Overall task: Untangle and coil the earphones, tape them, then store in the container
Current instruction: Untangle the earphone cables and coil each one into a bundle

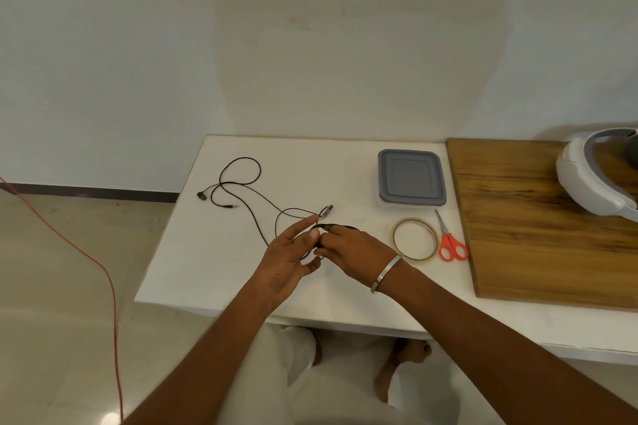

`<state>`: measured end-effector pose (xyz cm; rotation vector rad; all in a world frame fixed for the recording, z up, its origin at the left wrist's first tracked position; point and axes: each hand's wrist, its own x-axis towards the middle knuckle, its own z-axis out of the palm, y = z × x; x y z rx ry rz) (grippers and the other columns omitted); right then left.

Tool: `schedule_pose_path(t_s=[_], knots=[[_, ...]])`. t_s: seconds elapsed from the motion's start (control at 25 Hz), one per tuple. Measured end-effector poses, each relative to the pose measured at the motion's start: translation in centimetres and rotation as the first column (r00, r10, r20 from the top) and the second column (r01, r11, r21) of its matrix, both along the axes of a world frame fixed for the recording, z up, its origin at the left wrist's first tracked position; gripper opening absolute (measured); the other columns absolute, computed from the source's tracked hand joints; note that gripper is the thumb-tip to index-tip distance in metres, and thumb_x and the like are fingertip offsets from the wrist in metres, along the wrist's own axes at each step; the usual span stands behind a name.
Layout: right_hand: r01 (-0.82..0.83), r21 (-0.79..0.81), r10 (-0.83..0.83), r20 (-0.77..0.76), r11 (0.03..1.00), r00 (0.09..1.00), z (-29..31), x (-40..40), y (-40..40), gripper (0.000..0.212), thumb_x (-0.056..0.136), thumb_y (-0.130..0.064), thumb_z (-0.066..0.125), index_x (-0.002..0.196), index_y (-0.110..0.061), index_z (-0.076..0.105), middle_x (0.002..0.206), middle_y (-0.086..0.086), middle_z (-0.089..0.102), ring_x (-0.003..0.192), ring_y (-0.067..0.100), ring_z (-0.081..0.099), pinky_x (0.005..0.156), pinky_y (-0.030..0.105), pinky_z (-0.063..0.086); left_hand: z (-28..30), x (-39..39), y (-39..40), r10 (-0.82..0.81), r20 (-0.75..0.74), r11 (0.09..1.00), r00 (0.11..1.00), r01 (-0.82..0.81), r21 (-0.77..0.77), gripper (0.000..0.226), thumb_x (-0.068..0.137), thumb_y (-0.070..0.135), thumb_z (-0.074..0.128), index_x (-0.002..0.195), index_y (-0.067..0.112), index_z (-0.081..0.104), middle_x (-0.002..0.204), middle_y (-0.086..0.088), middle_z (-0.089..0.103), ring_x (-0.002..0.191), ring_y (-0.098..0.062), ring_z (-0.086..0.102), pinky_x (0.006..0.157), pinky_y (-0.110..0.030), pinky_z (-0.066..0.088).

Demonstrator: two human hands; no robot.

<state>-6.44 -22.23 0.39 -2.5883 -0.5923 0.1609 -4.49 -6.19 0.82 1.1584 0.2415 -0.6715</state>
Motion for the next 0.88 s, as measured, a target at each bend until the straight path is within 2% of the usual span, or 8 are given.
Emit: schedule_pose_path(t_s=[0.12, 0.2, 0.32, 0.44, 0.6, 0.68, 0.76, 0.88], knots=[[0.050, 0.005, -0.050, -0.049, 0.999, 0.998, -0.4, 0.5, -0.3, 0.032, 0.099, -0.026, 0.041, 0.122, -0.010, 0.056, 0.119, 0.013, 0.060, 0.105, 0.027, 0.058, 0.091, 0.036, 0.049, -0.6, 0.5, -0.1, 0.028, -0.011, 0.999, 1.000, -0.028, -0.028, 0.034, 0.078, 0.019, 0.065, 0.111, 0.013, 0.064, 0.099, -0.005, 0.070, 0.096, -0.017, 0.064, 0.082, -0.035, 0.054], [0.068, -0.022, -0.070, -0.071, 0.997, 0.995, -0.9, 0.9, -0.6, 0.035, 0.099, -0.031, 0.038, 0.125, -0.013, 0.053, 0.121, 0.011, 0.059, 0.107, 0.026, 0.057, 0.092, 0.035, 0.048, -1.0, 0.6, -0.5, 0.034, 0.049, 0.999, 0.998, -0.035, 0.014, 0.025, 0.083, 0.015, 0.063, 0.108, 0.010, 0.064, 0.097, -0.006, 0.071, 0.095, -0.017, 0.066, 0.079, -0.032, 0.056], [0.068, -0.056, -0.071, -0.069, 0.996, 0.995, -1.7, 1.0, -0.8, 0.036, 0.100, -0.034, 0.036, 0.126, -0.014, 0.051, 0.120, 0.009, 0.058, 0.106, 0.025, 0.057, 0.091, 0.035, 0.049, -1.5, 0.6, -1.2, 0.051, 0.178, 0.982, 0.983, -0.082, 0.171, 0.015, 0.091, 0.008, 0.060, 0.105, 0.006, 0.065, 0.097, -0.010, 0.073, 0.092, -0.019, 0.069, 0.076, -0.026, 0.057], [0.058, -0.080, -0.062, -0.049, 0.995, 0.997, -2.3, 1.0, -0.8, 0.034, 0.099, -0.034, 0.036, 0.121, -0.013, 0.053, 0.113, 0.010, 0.059, 0.100, 0.024, 0.058, 0.086, 0.035, 0.051, -1.6, 0.8, -1.8, 0.014, 0.262, 0.940, 0.965, -0.102, 0.327, 0.011, 0.090, 0.009, 0.064, 0.099, 0.010, 0.069, 0.095, -0.009, 0.074, 0.089, -0.018, 0.070, 0.077, -0.024, 0.055], [0.072, -0.113, -0.079, -0.059, 0.991, 0.995, -3.2, 1.3, -1.1, 0.032, 0.099, -0.032, 0.039, 0.123, -0.016, 0.052, 0.112, 0.010, 0.059, 0.098, 0.024, 0.058, 0.085, 0.036, 0.052, -1.4, 1.0, -2.4, -0.010, 0.322, 0.885, 0.947, -0.141, 0.444, 0.010, 0.088, 0.011, 0.066, 0.096, 0.014, 0.072, 0.088, -0.002, 0.073, 0.079, -0.009, 0.069, 0.064, -0.013, 0.051], [0.070, -0.106, -0.077, -0.063, 0.992, 0.995, -3.4, 1.6, -1.2, 0.032, 0.099, -0.034, 0.038, 0.121, -0.017, 0.054, 0.111, 0.008, 0.060, 0.098, 0.023, 0.058, 0.085, 0.037, 0.052, -1.5, 1.2, -2.5, 0.036, 0.256, 0.918, 0.966, -0.133, 0.374, 0.011, 0.090, 0.011, 0.065, 0.098, 0.012, 0.071, 0.090, -0.006, 0.074, 0.081, -0.012, 0.070, 0.068, -0.017, 0.055], [0.081, -0.097, -0.087, -0.064, 0.992, 0.994, -3.4, 1.9, -1.4, 0.034, 0.099, -0.036, 0.036, 0.119, -0.016, 0.056, 0.111, 0.007, 0.060, 0.099, 0.022, 0.057, 0.085, 0.037, 0.051, -1.9, 1.5, -2.6, 0.119, 0.101, 0.959, 0.988, -0.141, 0.245, 0.016, 0.091, 0.012, 0.063, 0.104, 0.007, 0.070, 0.095, -0.011, 0.073, 0.087, -0.018, 0.069, 0.078, -0.026, 0.057], [0.074, -0.130, -0.076, -0.014, 0.989, 0.997, -3.4, 2.3, -1.8, 0.034, 0.099, -0.034, 0.037, 0.119, -0.013, 0.055, 0.111, 0.008, 0.059, 0.099, 0.024, 0.058, 0.083, 0.037, 0.051, -2.7, 2.8, -3.0, 0.164, -0.079, 0.976, 0.983, -0.150, 0.161, 0.019, 0.094, 0.007, 0.058, 0.110, 0.002, 0.065, 0.096, -0.013, 0.070, 0.083, -0.019, 0.067, 0.070, -0.024, 0.057]])
